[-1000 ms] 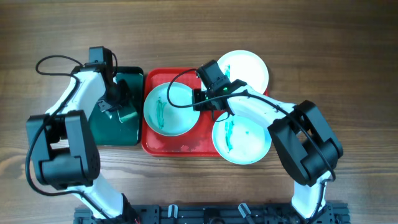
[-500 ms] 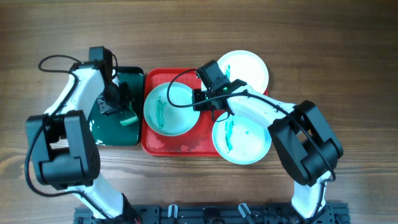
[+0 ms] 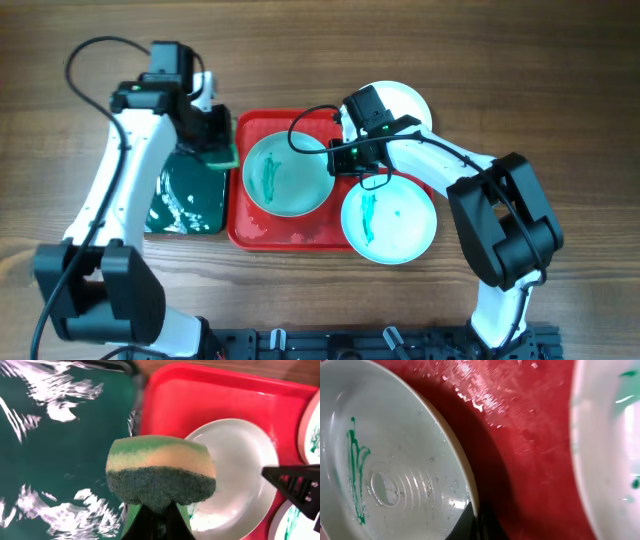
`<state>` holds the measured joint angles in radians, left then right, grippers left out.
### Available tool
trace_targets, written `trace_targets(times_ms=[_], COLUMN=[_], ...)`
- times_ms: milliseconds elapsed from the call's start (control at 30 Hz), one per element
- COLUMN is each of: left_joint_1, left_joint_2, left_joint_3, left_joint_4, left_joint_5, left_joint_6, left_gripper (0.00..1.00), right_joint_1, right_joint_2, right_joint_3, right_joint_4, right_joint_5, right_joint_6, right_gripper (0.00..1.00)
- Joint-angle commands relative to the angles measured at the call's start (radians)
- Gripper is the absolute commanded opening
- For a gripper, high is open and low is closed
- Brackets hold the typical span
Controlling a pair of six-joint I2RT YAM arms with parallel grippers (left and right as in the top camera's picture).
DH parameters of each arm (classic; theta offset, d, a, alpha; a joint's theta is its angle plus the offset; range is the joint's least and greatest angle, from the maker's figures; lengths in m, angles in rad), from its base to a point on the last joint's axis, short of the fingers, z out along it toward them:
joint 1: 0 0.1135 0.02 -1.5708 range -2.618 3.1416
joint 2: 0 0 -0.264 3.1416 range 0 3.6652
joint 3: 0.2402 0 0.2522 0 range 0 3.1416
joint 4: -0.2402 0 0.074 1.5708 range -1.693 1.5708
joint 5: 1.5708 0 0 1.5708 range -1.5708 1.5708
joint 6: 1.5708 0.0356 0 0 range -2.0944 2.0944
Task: Clean dirty plates on tray and stack at the side
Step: 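Grasp the green-yellow sponge from the green tray with the left gripper, then scrub the held plate with the sponge in the left gripper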
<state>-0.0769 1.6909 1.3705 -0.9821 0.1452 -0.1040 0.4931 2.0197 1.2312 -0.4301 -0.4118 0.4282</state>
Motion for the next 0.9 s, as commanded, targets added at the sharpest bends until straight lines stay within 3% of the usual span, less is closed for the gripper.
trace_targets(times_ms=[0,200,467,667,867], left_joint_1=[-0.054,-0.085,-0.148,-0.255,-0.296], left_joint_2=[0.068,0.205,0.32,0.32,0.319], left_joint_3=[-0.038,-0.087,-0.096,-0.096,-0.096], left_joint_4=[0.027,0.131,0.106,0.119,0.126], left_joint_5=[0.026,0.026,0.034,0.038,0.095], left_joint_6=[0.034,0.033,0.011,-0.22,-0.201], left_gripper=[0.04,0.04,0.04,0.04,0.04], right_joint_1=[0.003,0.003,0.003,0.003,0.003], right_joint_2=[0.022,0.022,0.022,0.022,0.022], right_joint_3=[-0.008,-0.008,-0.008,-0.008,-0.008], right_joint_4=[-0.009,-0.009,0.003,0.01,0.01], right_joint_5=[-0.042,-0.042,-0.034,-0.034,-0.034], right_joint_6=[-0.037,-0.055,-0.054,-0.051,-0.051], right_gripper=[0.04,0.04,0.04,0.04,0.04])
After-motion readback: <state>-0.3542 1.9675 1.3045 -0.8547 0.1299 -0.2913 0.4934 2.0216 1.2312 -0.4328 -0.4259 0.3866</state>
